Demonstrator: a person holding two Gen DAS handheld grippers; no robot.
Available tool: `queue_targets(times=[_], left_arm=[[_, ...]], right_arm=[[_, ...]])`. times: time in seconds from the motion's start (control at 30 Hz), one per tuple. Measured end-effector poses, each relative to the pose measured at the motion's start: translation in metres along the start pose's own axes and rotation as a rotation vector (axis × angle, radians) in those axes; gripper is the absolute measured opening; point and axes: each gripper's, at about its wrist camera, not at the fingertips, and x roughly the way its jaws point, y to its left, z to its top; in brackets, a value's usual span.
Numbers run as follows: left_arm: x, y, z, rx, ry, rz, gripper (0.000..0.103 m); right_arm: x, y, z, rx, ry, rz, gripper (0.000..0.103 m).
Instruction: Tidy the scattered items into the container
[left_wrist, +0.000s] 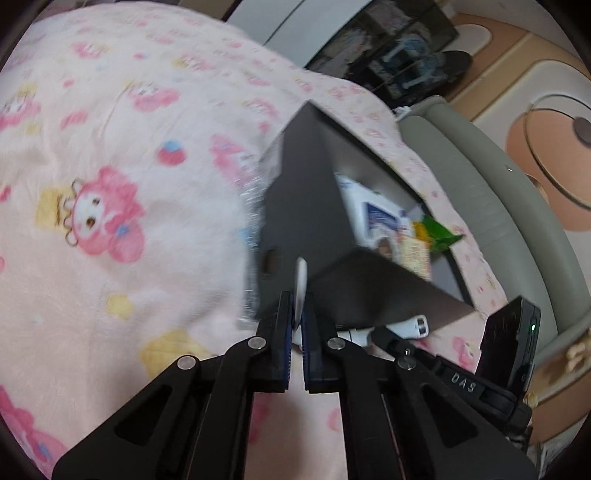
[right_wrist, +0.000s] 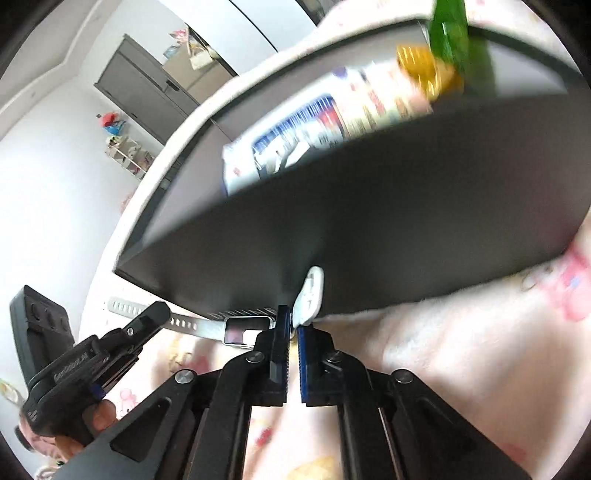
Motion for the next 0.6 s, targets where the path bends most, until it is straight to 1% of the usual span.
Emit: queue_targets(times=[0.07,0.13,0.2,0.27,0.33,0.37,0.47,0.57,0.6], left_arm=[[-0.012,-0.013,0.001,0.028,-0.015,-0.004,0.002],[-0.019,-0.023,0.006,0.034,-0.021,-0.01,0.002],[-0.029,-0.034,0.013,0.039,-0.035,-0.042,0.002],[-0.037,-0.048,0.022,0.067,-0.054,-0.069,0.002],[-0.045,-0.069,0.036,0.118,-0.076,-0.088,0.002],[-0.046,-0.079,0.043,0.147,-0.082,-0.098,0.002],[-0.028,-0.106,0.073,0.205,-0.062,-0.076,0.002],[-0.006,-0.13,0.101,0.259,-0.037,-0.052,0.002],[0.004,-0.134,0.108,0.264,-0.026,-0.046,0.002]], right_arm=[[-0.014,0.006,0.003,-0.021,-0.035,0.008,0.002],[-0.025,0.012,0.004,-0.043,-0.069,0.015,0.002],[-0.042,0.018,0.007,-0.059,-0.097,0.032,0.002],[-0.059,0.022,0.014,-0.069,-0.116,0.052,0.002],[-0.075,0.027,0.021,-0.089,-0.147,0.066,0.002],[-0.083,0.029,0.029,-0.103,-0.163,0.065,0.002],[-0.105,0.034,0.057,-0.143,-0.21,0.059,0.002],[-0.116,0.032,0.085,-0.173,-0.235,0.024,0.002],[-0.112,0.027,0.093,-0.173,-0.232,0.01,0.002]])
